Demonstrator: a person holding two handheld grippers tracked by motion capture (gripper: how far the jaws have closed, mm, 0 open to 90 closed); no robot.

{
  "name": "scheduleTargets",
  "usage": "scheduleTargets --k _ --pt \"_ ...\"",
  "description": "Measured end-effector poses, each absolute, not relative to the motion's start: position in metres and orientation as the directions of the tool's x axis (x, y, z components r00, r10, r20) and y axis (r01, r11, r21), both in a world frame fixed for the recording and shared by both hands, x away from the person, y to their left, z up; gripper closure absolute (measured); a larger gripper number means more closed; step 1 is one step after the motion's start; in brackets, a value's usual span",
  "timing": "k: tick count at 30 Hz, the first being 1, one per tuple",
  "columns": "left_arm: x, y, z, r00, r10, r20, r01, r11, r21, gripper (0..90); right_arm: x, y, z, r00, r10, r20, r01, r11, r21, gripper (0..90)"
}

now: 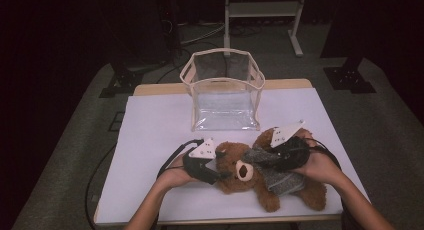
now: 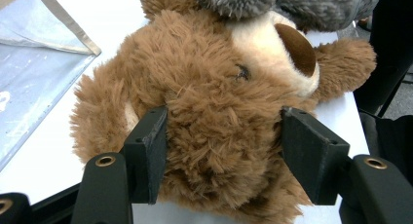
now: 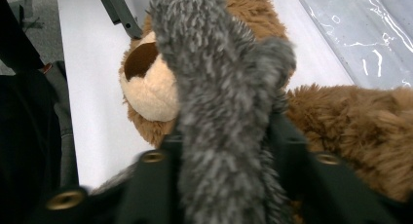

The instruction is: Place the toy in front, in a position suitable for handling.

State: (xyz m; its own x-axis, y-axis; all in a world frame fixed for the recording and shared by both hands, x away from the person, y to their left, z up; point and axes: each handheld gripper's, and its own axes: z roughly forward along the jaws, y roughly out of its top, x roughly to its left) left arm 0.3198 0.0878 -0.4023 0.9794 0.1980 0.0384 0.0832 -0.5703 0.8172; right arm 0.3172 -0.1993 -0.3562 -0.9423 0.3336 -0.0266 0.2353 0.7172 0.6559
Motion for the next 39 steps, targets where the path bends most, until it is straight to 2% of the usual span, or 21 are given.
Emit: scheduleTargets --k 4,10,14,24,34,39 --pt "0.32 0.088 -0.403 0.979 0.198 0.036 0.085 -0.567 0.82 36.9 0.315 -0.208 -0.343 -0.941 0.334 -0.054 0.217 0.718 0.661 69.8" --pt "0.32 0.087 -0.402 0.98 0.196 0.036 0.084 -0.572 0.816 36.9 0.317 -0.236 -0.325 -0.91 0.404 -0.087 0.245 0.696 0.675 70.0" --pt "0.32 0.087 -0.402 0.98 0.193 0.043 0.078 -0.576 0.814 37.0 0.322 -0.238 -0.333 -0.911 0.406 -0.067 0.262 0.699 0.666 70.1" --pt "0.319 0.088 -0.403 0.981 0.192 0.039 0.081 -0.579 0.811 37.4 0.326 -0.194 -0.352 -0.949 0.315 -0.031 0.217 0.719 0.661 70.2" --pt "0.32 0.087 -0.402 0.98 0.197 0.039 0.083 -0.575 0.814 37.4 0.327 -0.25 -0.339 -0.901 0.434 -0.021 0.295 0.647 0.703 70.0" --pt "0.322 0.091 -0.396 0.978 0.208 0.03 0.095 -0.563 0.821 35.3 0.33 -0.247 -0.357 -0.912 0.408 0.047 0.319 0.632 0.706 71.1"
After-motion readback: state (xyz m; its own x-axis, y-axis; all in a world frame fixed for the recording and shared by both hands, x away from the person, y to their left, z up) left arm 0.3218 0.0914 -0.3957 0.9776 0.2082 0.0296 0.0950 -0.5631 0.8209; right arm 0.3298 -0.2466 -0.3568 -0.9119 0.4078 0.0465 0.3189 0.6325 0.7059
